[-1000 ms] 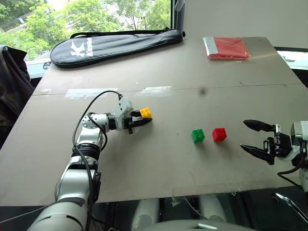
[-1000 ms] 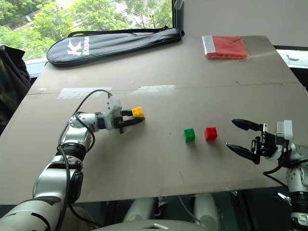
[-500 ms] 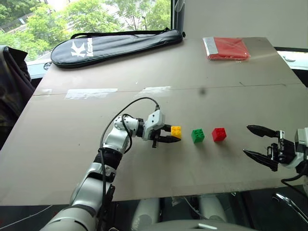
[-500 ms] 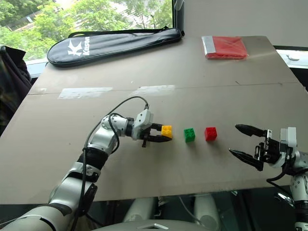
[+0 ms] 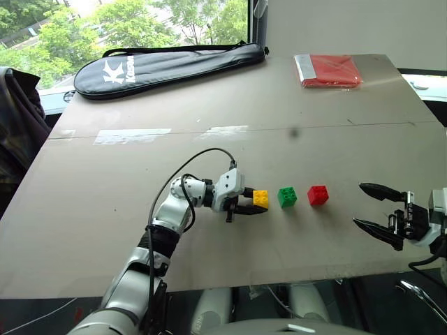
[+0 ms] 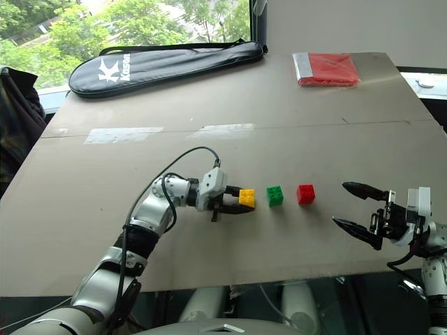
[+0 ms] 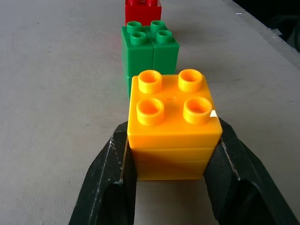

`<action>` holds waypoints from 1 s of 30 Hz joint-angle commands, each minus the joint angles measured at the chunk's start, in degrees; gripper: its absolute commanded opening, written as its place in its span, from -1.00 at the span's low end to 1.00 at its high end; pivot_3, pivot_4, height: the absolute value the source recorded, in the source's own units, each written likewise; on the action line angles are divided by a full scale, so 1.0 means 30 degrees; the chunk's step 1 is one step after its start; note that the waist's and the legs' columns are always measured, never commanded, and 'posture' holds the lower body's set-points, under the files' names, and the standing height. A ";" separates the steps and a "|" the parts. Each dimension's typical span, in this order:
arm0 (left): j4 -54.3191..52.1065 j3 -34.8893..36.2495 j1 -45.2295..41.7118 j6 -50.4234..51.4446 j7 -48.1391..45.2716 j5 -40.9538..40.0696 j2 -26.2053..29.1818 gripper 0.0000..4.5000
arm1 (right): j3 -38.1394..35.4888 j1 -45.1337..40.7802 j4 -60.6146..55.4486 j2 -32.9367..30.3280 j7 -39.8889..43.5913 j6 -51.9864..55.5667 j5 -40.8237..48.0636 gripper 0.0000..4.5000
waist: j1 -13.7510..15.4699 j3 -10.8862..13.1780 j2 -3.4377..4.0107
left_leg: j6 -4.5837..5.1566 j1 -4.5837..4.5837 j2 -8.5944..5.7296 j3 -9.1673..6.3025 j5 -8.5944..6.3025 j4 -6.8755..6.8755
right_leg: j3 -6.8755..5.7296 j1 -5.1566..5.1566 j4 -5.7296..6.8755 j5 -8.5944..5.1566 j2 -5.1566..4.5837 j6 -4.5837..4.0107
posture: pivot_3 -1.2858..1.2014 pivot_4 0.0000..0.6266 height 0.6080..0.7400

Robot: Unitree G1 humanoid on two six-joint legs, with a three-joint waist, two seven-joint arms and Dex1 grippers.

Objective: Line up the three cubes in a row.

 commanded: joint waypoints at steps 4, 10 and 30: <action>0.0001 -0.0271 0.0337 0.0104 0.0335 0.0151 0.0214 -0.42 | -0.0300 -0.0391 -0.0846 -0.0037 -0.0317 0.0121 0.0199 1.00 | 0.0002 -0.0002 0.0003 | 0.0000 0.0025 0.0000 0.0002 0.0000 0.0000 | 0.0002 0.0021 0.0003 0.0000 0.0000 0.0000 | 0.03 -0.52 0.31; 0.0318 -0.0350 0.0282 -0.0268 0.0307 0.0307 0.0369 0.87 | -0.0270 -0.0552 -0.0727 -0.0063 -0.0245 0.0185 0.0145 1.00 | -0.0008 -0.0002 0.0003 | -0.0001 0.0038 0.0002 0.0010 0.0000 -0.0002 | 0.0006 0.0028 0.0004 0.0000 0.0001 0.0000 | 0.03 -0.52 0.31; -0.1935 0.0633 0.1827 0.0462 0.2346 -0.0412 0.1135 0.96 | -0.0403 -0.0270 -0.0202 0.0149 -0.0117 -0.0203 -0.0056 1.00 | -0.0027 -0.0004 0.0007 | -0.0001 0.0065 0.0018 0.0032 0.0000 -0.0020 | 0.0031 0.0031 0.0011 -0.0001 0.0007 -0.0001 | 0.03 -0.52 0.31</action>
